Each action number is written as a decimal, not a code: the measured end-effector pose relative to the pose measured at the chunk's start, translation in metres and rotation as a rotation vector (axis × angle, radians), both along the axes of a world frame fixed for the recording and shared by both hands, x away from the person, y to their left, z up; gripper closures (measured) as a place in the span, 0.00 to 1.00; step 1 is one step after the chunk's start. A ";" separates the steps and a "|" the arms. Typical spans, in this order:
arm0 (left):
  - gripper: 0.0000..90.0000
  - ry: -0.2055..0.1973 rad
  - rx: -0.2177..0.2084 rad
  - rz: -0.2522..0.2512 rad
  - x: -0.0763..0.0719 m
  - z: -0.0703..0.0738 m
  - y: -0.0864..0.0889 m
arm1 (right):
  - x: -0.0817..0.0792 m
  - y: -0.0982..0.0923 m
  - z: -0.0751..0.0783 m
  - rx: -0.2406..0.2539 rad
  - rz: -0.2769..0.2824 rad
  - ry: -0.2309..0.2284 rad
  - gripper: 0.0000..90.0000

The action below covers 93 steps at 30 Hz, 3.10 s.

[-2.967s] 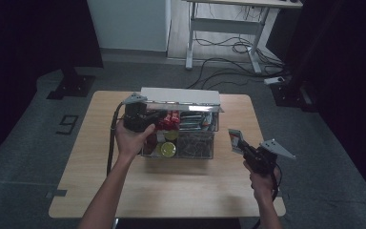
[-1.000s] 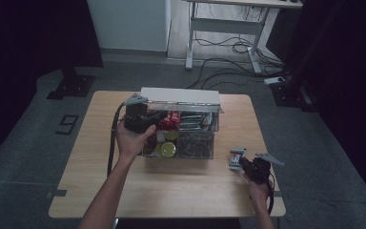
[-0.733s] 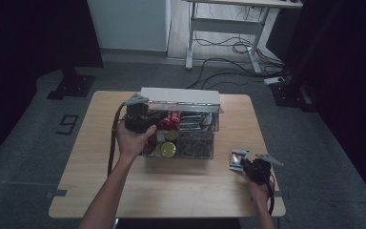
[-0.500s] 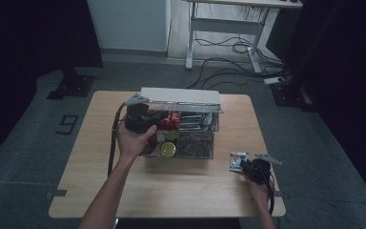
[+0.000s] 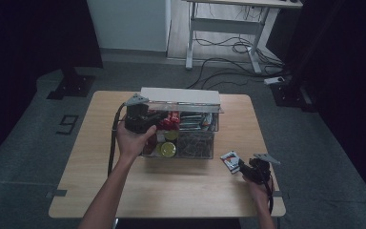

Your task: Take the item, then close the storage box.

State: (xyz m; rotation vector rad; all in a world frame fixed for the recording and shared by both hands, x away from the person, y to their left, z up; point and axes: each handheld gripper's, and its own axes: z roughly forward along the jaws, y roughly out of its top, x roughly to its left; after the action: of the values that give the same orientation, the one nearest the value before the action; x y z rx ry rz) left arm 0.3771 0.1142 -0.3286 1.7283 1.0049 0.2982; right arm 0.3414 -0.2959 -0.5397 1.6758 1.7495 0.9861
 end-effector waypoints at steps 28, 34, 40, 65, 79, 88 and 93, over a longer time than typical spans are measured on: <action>1.00 0.006 -0.008 -0.016 -0.016 -0.012 0.004 | -0.012 -0.003 0.007 0.041 -0.005 -0.049 0.53; 1.00 0.017 -0.009 -0.018 -0.017 -0.015 0.004 | -0.012 -0.005 0.004 0.052 -0.015 -0.040 0.53; 1.00 0.021 -0.013 -0.016 -0.019 -0.019 0.004 | -0.014 -0.006 0.004 0.059 -0.013 -0.047 0.53; 1.00 0.049 -0.029 -0.042 -0.019 -0.032 0.003 | -0.015 -0.008 0.003 0.072 -0.021 -0.042 0.52; 0.76 -0.031 0.024 -0.072 -0.030 -0.033 0.002 | -0.016 -0.009 0.004 0.086 -0.015 -0.047 0.52; 0.65 -0.038 0.027 -0.106 -0.042 -0.039 0.005 | -0.017 -0.005 0.004 0.096 0.002 -0.053 0.52; 0.59 -0.061 0.051 -0.087 -0.050 -0.044 0.006 | -0.018 -0.005 0.006 0.101 0.012 -0.061 0.52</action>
State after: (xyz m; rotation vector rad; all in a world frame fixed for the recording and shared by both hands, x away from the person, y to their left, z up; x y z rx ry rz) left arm 0.3271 0.1200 -0.3723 1.7935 0.8817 0.3212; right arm 0.3231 -0.3012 -0.5339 1.6803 1.6980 1.1361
